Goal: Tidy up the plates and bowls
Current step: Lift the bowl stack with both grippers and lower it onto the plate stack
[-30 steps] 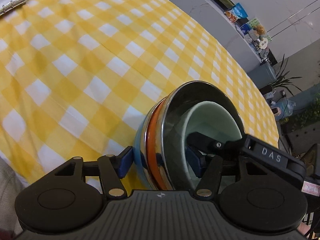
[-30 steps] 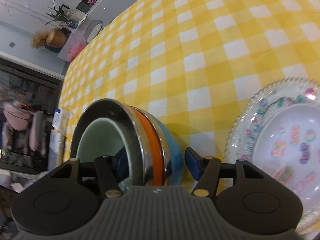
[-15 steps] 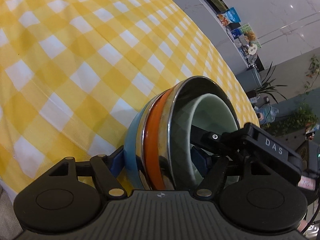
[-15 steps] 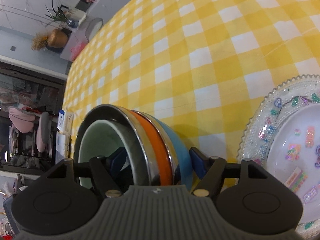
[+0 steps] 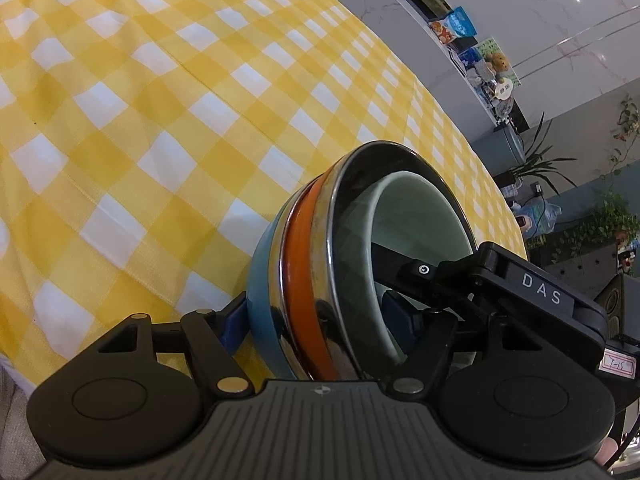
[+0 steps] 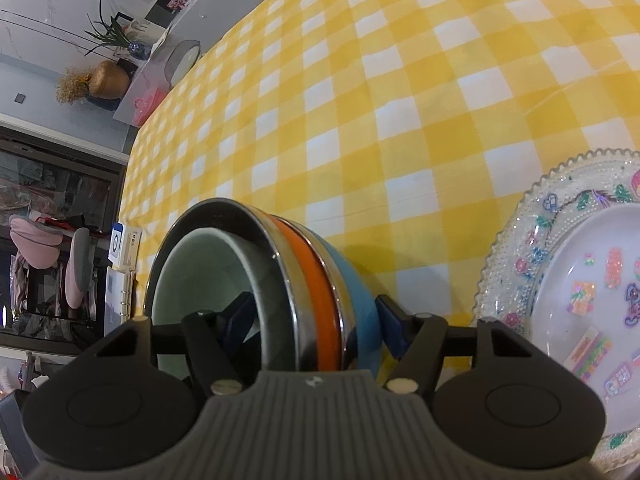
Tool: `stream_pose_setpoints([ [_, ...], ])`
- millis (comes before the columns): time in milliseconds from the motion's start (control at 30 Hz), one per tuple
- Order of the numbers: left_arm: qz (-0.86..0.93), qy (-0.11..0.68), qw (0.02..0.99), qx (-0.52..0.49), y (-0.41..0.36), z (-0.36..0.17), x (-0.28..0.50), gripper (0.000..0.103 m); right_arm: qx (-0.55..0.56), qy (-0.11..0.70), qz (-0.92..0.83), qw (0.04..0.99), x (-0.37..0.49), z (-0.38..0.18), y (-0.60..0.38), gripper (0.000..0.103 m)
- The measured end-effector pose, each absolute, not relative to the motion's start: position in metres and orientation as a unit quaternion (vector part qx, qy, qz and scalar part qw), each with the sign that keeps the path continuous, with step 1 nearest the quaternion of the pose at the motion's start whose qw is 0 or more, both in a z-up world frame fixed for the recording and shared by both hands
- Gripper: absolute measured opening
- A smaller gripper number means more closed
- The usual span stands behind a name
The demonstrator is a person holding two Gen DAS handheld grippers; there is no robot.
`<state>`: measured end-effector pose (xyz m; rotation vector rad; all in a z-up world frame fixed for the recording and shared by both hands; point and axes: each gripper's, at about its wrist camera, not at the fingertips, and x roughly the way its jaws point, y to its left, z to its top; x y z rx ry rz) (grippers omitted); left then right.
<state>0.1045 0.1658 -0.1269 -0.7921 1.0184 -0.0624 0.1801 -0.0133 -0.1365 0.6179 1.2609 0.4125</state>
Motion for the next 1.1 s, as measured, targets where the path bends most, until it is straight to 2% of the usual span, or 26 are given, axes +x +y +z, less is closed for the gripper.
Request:
stream_pose_setpoints([
  [400,-0.04,0.466,0.81,-0.353,0.165,-0.116,0.104,0.081,0.283,0.552,0.203,0.758,0.173,-0.128,-0.015,0.064],
  [700,-0.053,0.456,0.818,-0.347,0.154,-0.088,0.1,0.081,0.283,0.531,0.204,0.772,0.164,-0.094,-0.023,0.063],
  [1100,-0.097,0.458,0.824,-0.319,0.107,-0.049,0.1,0.081,0.296,0.5,0.187,0.793,0.138,-0.045,-0.081,0.063],
])
